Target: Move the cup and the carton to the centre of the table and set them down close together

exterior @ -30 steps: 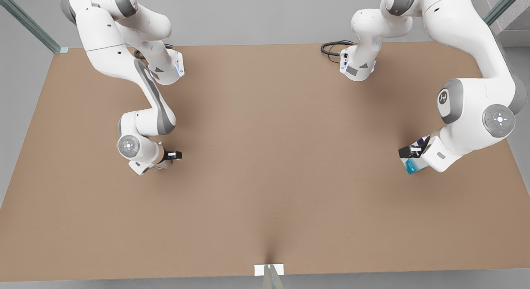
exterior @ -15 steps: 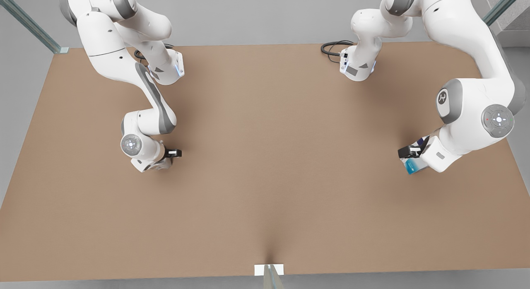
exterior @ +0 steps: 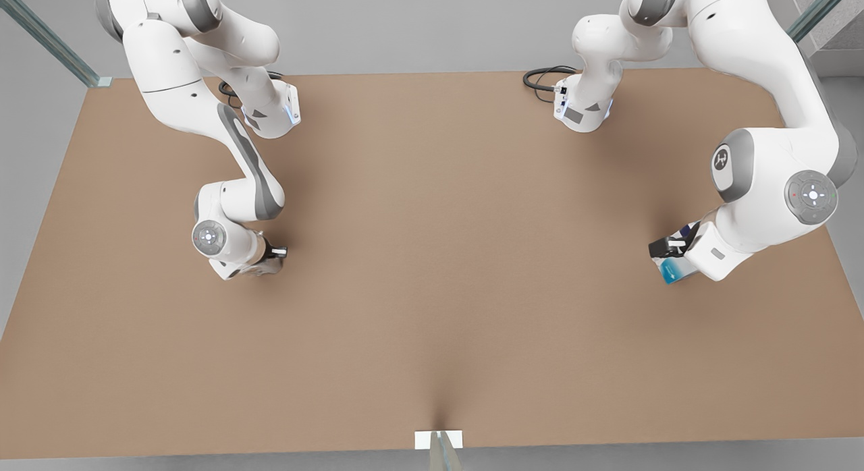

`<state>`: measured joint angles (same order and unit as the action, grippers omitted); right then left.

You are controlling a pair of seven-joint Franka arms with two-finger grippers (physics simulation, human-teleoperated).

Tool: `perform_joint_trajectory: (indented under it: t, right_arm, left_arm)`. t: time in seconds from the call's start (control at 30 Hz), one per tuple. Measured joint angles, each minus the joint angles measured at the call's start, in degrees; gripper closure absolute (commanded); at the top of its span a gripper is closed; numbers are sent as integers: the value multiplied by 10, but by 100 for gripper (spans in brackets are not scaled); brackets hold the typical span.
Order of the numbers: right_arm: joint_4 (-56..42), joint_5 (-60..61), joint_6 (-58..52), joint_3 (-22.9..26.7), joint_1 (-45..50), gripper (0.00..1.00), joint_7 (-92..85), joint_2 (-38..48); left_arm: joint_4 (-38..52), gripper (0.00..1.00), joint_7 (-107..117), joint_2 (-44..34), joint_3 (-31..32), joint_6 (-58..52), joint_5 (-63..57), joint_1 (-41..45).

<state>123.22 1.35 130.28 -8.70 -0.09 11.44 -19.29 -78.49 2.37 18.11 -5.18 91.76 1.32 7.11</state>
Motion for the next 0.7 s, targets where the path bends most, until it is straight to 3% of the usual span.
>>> perform_joint_trajectory:
  t: [0.7]
  right_arm:
    - [-47, 2, -23, -7, 55, 79, 3, 39]
  left_arm:
    - [-25, 0, 11, -16, 0, 22, -2, 0]
